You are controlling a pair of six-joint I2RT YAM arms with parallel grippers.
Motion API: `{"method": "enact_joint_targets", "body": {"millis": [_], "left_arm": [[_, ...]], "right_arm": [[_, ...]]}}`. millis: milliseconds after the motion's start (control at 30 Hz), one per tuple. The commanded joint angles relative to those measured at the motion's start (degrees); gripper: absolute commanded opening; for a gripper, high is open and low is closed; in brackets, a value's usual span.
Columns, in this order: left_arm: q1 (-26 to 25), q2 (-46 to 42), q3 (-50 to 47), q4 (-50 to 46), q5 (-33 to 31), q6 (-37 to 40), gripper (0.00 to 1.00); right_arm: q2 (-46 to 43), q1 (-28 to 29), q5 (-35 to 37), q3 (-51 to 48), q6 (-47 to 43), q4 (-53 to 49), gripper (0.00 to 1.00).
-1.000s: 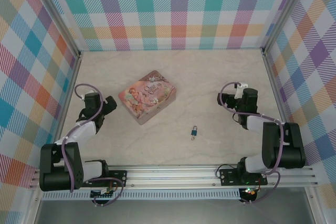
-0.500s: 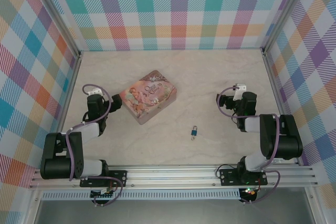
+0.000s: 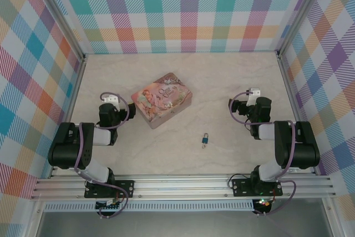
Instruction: Unlock the padlock with the key
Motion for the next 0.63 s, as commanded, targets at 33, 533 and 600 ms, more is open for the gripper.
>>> {"method": "enact_joint_targets", "body": {"millis": [33,533,600], "left_arm": [[-0.94,0.42,2.56,-0.80,-0.14,1.49,1.00],[-0.94,0.44,2.56,-0.83,-0.18,1.53,1.00],[-0.91,0.35,2.57,-0.83,-0.14,1.45,1.00]], "right_arm": [[-0.12,-0.17,-0.64,0.14,-1.25,2.25,1.00],[-0.12,0.52,0.77,0.42,-1.60,1.73,1.00],[-0.12,0.53,0.77,0.38,-1.64,1.73,1.00]]}}
